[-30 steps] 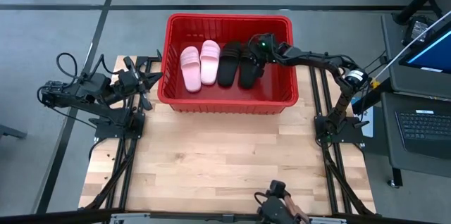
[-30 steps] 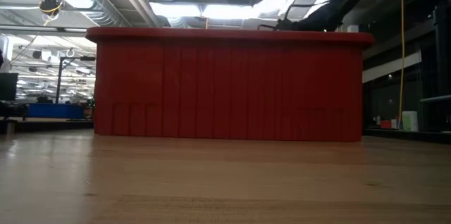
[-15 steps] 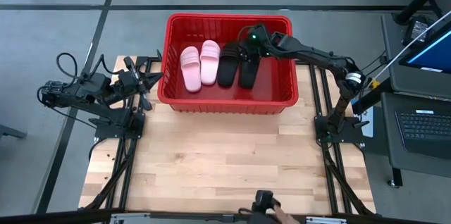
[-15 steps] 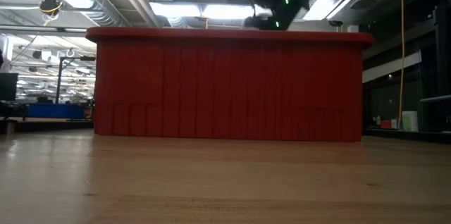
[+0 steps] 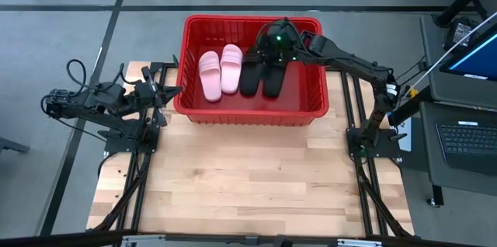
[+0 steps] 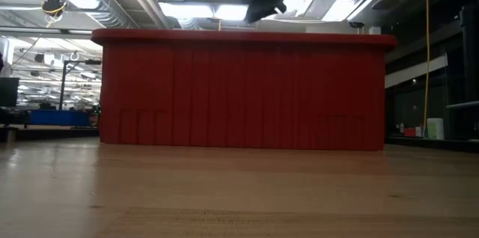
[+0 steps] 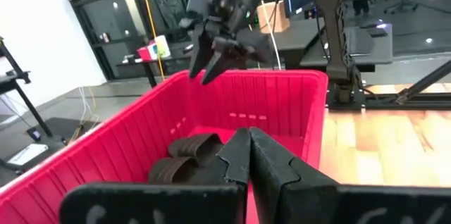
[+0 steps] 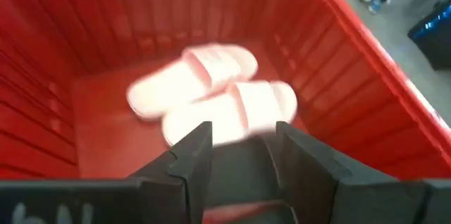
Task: Pick and place slides into bin
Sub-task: Return to Home Position
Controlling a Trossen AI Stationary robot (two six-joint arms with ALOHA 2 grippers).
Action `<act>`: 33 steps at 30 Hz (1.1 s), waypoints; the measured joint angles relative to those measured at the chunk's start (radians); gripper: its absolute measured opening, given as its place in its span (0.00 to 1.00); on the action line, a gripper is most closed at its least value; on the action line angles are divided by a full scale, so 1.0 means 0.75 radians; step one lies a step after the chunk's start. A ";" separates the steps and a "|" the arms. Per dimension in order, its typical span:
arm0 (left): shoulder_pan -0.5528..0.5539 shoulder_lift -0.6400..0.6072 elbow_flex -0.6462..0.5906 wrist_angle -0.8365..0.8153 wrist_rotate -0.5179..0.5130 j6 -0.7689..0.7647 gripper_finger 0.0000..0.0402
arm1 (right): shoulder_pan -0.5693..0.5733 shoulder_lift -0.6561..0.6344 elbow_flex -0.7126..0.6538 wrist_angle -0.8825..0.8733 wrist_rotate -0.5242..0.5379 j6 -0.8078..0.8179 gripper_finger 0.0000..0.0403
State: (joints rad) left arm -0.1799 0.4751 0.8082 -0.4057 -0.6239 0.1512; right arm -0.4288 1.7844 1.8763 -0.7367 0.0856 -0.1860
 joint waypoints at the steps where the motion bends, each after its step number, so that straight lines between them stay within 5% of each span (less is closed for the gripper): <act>1: 0.000 0.000 0.000 -0.003 0.000 -0.011 0.00 | 0.013 0.000 0.004 0.016 0.000 0.005 0.39; 17: -0.002 0.000 0.000 -0.027 0.280 -0.024 0.00 | 0.235 0.002 0.006 0.048 -0.013 0.389 0.37; 25: -0.003 -0.045 -0.019 -0.065 0.364 -0.121 0.00 | 0.546 0.002 0.005 0.049 0.299 0.310 0.03; 33: -0.003 -0.257 -0.375 0.240 0.368 -0.123 0.00 | 0.786 0.002 0.004 0.082 0.445 0.388 0.02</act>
State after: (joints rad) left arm -0.1822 0.2823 0.5266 -0.2259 -0.3477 0.0586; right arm 0.1606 1.7859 1.8797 -0.6755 0.4196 0.1052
